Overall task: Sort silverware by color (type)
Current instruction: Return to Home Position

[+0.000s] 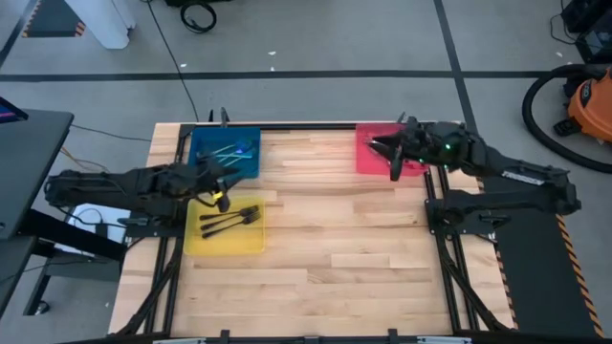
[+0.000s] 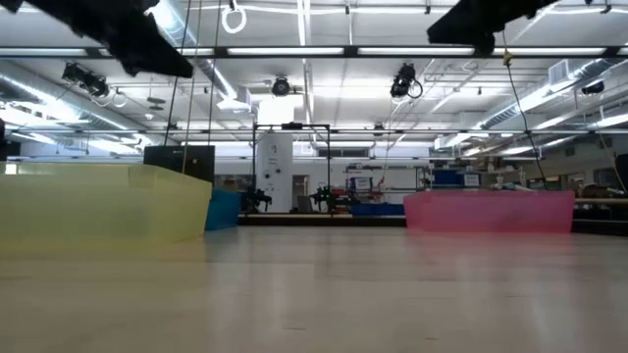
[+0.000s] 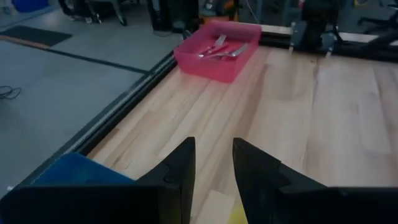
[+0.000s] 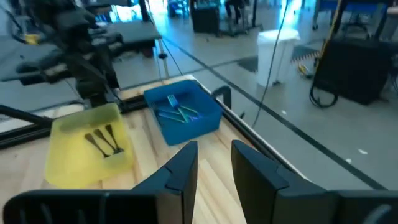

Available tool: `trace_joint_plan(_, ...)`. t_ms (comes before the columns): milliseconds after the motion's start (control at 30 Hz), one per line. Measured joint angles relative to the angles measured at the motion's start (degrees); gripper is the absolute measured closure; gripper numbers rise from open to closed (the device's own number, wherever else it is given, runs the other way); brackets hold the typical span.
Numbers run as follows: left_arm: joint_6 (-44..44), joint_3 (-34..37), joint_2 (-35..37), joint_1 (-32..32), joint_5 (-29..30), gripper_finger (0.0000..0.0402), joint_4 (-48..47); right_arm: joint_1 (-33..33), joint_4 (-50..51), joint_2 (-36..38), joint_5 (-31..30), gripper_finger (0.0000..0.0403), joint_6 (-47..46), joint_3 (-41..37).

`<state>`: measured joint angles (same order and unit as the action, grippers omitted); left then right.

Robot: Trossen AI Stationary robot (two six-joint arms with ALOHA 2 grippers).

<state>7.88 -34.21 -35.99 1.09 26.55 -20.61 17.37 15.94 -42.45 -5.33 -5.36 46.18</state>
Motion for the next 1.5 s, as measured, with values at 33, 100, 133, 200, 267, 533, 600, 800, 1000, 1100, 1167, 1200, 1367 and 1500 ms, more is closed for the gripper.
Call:
trace_joint_plan(33,-0.6,2.0,1.4,0.3,0.1,0.0294,1.1,-0.6,-1.2,1.4,0.0,0.0297,0.0,-1.9)
trace_joint_plan(100,-2.3,5.6,3.7,1.1,0.2,0.0294,2.2,-1.7,-4.1,4.0,0.3,0.0298,0.5,-5.7)
trace_joint_plan(133,-3.3,7.3,4.8,1.5,0.1,0.0294,2.5,-2.1,-5.3,5.2,0.5,0.0298,0.9,-7.7)
trace_joint_plan(200,-3.9,10.1,6.7,2.2,0.0,0.0294,2.8,-2.8,-7.9,7.4,1.2,0.0298,1.1,-11.4)
trace_joint_plan(267,-3.5,12.1,8.6,2.7,-0.1,0.0294,3.3,-3.3,-9.8,9.4,2.5,0.0298,1.0,-15.2)
trace_joint_plan(533,-4.2,17.8,13.3,4.4,-4.9,0.0294,6.9,-5.3,-23.2,14.0,11.6,0.0298,0.2,-27.9)
trace_joint_plan(600,-3.9,18.6,13.8,4.9,-6.0,0.0294,7.2,-5.9,-26.0,14.6,13.5,0.0298,0.2,-30.4)
trace_joint_plan(800,-3.6,23.9,14.0,7.0,-6.9,0.0294,10.5,-7.7,-32.6,15.7,14.7,0.0298,-0.9,-37.4)
trace_joint_plan(1000,-5.9,29.5,14.0,9.0,-7.9,0.0294,18.7,-9.2,-37.7,16.1,16.8,0.0298,-2.2,-42.2)
trace_joint_plan(1100,-5.9,31.1,14.0,9.8,-7.9,0.0294,18.8,-9.6,-38.2,16.0,18.9,0.0298,-1.5,-43.6)
trace_joint_plan(1167,-6.1,31.8,14.0,10.2,-8.8,0.0294,19.5,-9.9,-39.2,16.0,19.2,0.0298,-1.5,-44.7)
trace_joint_plan(1200,-6.2,32.0,14.0,10.4,-9.2,0.0294,20.1,-10.0,-40.2,16.0,19.3,0.0298,-1.6,-45.4)
trace_joint_plan(1367,-9.4,32.3,13.9,10.8,-13.4,0.0294,20.6,-10.4,-39.9,15.8,21.6,0.0298,-1.0,-45.8)
trace_joint_plan(1500,-12.6,32.5,13.9,10.7,-17.6,0.0294,20.7,-10.7,-39.9,15.8,24.1,0.0298,0.9,-45.8)
